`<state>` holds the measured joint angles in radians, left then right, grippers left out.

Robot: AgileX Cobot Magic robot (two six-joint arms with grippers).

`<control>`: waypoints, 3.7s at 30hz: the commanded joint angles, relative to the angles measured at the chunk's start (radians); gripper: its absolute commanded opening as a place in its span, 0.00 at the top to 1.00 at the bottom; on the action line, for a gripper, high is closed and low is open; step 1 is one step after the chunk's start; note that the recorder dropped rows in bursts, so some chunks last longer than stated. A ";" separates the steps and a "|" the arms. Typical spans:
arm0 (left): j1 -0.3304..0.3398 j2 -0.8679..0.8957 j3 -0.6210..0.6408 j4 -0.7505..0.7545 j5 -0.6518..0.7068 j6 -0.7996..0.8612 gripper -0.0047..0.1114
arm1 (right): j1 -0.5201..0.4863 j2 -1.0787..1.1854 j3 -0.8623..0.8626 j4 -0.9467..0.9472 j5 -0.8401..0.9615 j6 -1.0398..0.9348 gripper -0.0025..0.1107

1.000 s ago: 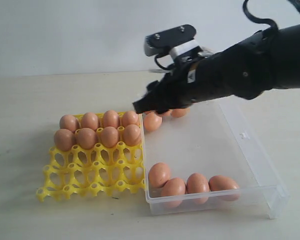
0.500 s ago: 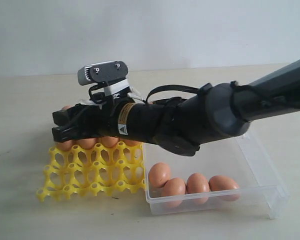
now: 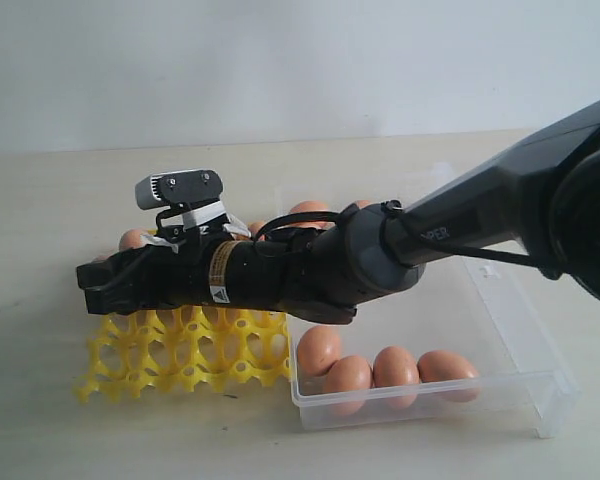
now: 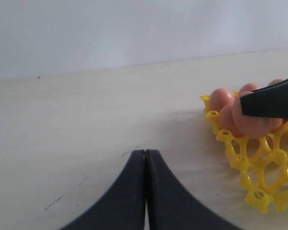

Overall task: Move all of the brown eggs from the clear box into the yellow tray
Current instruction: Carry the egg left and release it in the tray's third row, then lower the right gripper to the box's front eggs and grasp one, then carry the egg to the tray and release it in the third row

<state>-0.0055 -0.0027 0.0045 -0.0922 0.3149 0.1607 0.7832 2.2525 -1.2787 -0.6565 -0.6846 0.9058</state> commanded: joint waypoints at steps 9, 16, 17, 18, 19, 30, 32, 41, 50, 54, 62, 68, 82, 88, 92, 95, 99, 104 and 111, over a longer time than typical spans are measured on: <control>-0.006 0.003 -0.005 -0.005 -0.004 -0.004 0.96 | 0.002 -0.001 -0.007 -0.012 -0.004 0.018 0.41; -0.006 0.003 -0.005 -0.005 -0.004 -0.003 0.96 | -0.004 -0.113 -0.007 -0.113 0.039 0.129 0.54; -0.006 0.003 -0.005 -0.005 -0.004 -0.003 0.96 | -0.006 -0.151 -0.007 -0.159 0.082 0.175 0.59; -0.006 0.003 -0.005 -0.005 -0.004 -0.003 0.96 | -0.010 -0.206 -0.007 -0.228 0.156 0.216 0.67; -0.006 0.003 -0.005 -0.005 -0.004 -0.003 0.96 | -0.010 -0.263 -0.007 -0.311 0.253 0.258 0.76; -0.006 0.003 -0.005 -0.005 -0.004 -0.003 0.96 | -0.049 -0.639 0.006 0.030 1.450 -0.269 0.98; -0.006 0.003 -0.005 -0.005 -0.004 -0.003 0.96 | -0.078 -0.630 0.008 0.222 1.563 -0.431 0.98; -0.006 0.003 -0.005 -0.005 -0.004 -0.003 0.96 | -0.167 -0.544 0.068 0.568 1.690 -0.828 0.90; -0.006 0.003 -0.005 -0.005 -0.004 -0.003 0.96 | -0.169 -0.476 0.088 0.552 1.796 -0.926 0.44; -0.006 0.003 -0.005 -0.005 -0.004 -0.003 0.96 | -0.169 -0.458 0.088 0.493 1.818 -0.930 0.43; -0.006 0.003 -0.005 -0.005 -0.004 -0.003 0.96 | -0.169 -0.412 0.088 0.451 1.856 -0.948 0.43; -0.006 0.003 -0.005 -0.005 -0.004 -0.003 0.96 | -0.169 -0.383 0.088 0.453 1.818 -0.961 0.43; -0.006 0.003 -0.005 -0.005 -0.004 -0.003 0.96 | -0.169 -0.282 0.088 0.471 1.737 -1.002 0.44; -0.006 0.003 -0.005 -0.005 -0.004 -0.003 0.96 | -0.169 -0.254 0.088 0.472 1.697 -1.002 0.63; -0.006 0.003 -0.005 -0.005 -0.004 -0.003 0.96 | -0.169 -0.250 0.088 0.470 1.696 -1.018 0.94; -0.006 0.003 -0.005 -0.005 -0.004 -0.003 0.96 | -0.169 -0.279 0.088 0.445 1.694 -1.018 0.98; -0.006 0.003 -0.005 -0.005 -0.004 -0.003 0.96 | -0.179 -0.387 0.086 0.466 1.543 -0.999 0.98; -0.006 0.003 -0.005 -0.005 -0.004 -0.003 0.96 | -0.179 -0.461 0.086 0.718 1.131 -1.075 0.98; -0.006 0.003 -0.005 -0.005 -0.004 -0.003 0.96 | -0.096 -0.420 0.086 0.864 0.715 -1.087 0.98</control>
<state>-0.0055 -0.0027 0.0045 -0.0922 0.3149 0.1607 0.6508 1.8079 -1.1923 0.1803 0.1807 -0.1695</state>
